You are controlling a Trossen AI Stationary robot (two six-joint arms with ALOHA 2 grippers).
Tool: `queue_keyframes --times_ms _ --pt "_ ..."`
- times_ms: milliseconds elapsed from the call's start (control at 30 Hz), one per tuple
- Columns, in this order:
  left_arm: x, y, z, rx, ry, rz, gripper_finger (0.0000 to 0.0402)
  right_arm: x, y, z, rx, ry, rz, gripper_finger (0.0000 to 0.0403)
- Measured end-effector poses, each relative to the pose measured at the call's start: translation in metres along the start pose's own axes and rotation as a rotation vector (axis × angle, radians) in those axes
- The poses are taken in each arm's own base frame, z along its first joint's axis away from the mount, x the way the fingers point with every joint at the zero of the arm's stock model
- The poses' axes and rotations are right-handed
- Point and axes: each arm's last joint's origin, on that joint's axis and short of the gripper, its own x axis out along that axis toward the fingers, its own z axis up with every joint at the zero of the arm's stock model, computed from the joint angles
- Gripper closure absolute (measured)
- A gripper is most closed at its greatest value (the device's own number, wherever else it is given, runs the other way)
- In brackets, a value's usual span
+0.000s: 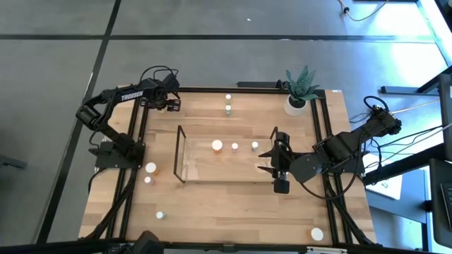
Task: Pick and place medicine bottles onto shelf by color
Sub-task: Put the left yellow pill bottle on the shelf
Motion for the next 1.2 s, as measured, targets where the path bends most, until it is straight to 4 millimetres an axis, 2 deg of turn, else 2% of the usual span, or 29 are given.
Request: queue_keyframes --times_ms 1200 --pt "0.0000 0.0001 0.0001 -0.006 0.000 0.000 0.0252 0.0000 0.0000 0.0000 0.004 0.000 0.000 0.0235"
